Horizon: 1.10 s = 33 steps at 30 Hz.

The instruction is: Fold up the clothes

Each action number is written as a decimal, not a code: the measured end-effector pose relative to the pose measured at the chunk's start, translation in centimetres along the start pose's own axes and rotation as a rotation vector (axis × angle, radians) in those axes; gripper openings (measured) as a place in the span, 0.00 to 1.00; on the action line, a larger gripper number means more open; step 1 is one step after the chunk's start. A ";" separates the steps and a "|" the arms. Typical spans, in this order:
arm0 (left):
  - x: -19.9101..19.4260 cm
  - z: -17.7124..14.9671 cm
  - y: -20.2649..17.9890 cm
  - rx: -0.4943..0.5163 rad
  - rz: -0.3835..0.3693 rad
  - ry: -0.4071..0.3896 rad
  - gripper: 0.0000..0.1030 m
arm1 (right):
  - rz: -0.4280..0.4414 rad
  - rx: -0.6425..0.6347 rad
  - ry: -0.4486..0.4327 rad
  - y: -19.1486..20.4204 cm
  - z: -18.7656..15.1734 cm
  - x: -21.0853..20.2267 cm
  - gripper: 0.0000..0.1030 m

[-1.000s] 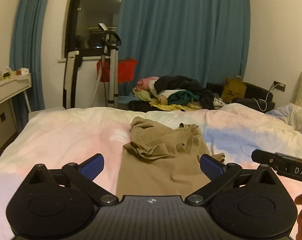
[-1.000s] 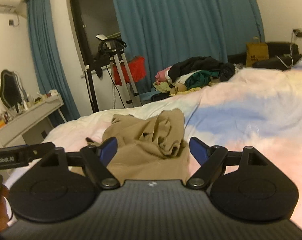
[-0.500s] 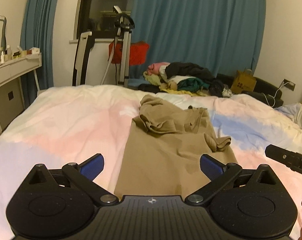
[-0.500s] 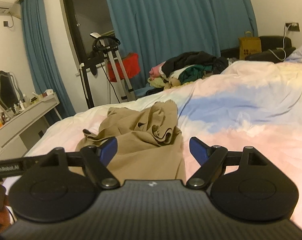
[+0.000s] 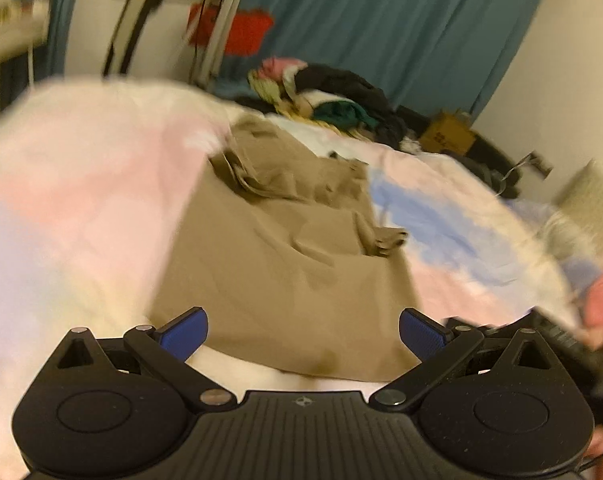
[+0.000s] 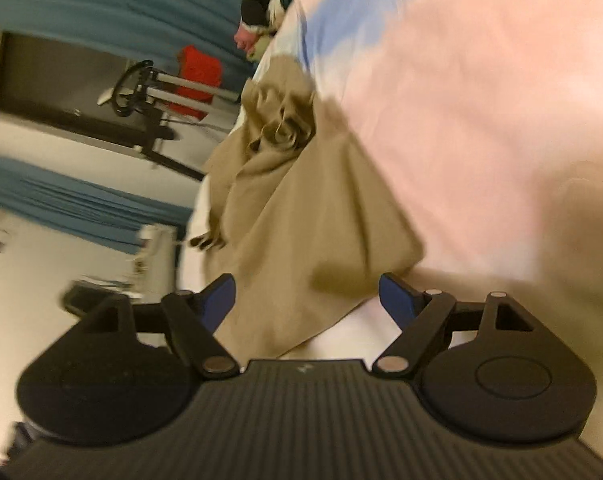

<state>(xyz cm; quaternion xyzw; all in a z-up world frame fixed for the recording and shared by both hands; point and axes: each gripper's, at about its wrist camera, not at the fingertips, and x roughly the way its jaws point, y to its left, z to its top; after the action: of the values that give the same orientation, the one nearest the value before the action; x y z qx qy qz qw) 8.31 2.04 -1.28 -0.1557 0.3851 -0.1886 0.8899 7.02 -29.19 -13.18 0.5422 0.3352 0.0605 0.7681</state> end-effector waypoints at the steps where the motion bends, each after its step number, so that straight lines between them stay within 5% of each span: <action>1: 0.4 0.0 0.5 -0.049 -0.051 0.024 1.00 | 0.020 0.027 0.018 -0.3 -0.2 0.4 0.71; 6: 3.3 -0.6 2.5 -0.247 -0.225 0.135 1.00 | -0.003 0.195 0.086 -2.3 -1.2 2.7 0.58; 9: 5.4 -1.1 3.6 -0.352 -0.298 0.201 1.00 | -0.014 0.198 0.034 -2.8 -1.1 3.0 0.53; 13: 7.1 -1.3 4.8 -0.432 -0.340 0.238 0.98 | -0.006 0.186 -0.029 -2.7 0.1 3.9 0.13; 16: 8.4 -1.8 5.3 -0.504 -0.376 0.262 0.98 | 0.053 0.159 -0.038 -1.8 0.4 3.8 0.10; 19: 9.2 -2.1 4.4 -0.462 -0.343 0.256 0.98 | 0.189 0.126 -0.055 0.2 0.4 2.7 0.10; 25: 9.0 -1.3 5.9 -0.504 -0.251 0.096 0.75 | 0.226 0.086 -0.104 1.0 1.2 0.7 0.09; 30: 8.4 -1.1 7.3 -0.535 -0.167 -0.023 0.36 | 0.160 0.017 -0.134 0.7 2.0 -0.1 0.09; 33: 8.1 -0.8 7.5 -0.529 -0.166 -0.057 0.24 | 0.163 -0.001 -0.141 0.8 2.4 0.1 0.09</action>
<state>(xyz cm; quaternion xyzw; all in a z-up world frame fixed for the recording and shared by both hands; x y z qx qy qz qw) 14.43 4.79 -10.09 -0.4190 0.3816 -0.1491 0.8103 8.72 -30.69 -12.13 0.5702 0.2351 0.0847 0.7826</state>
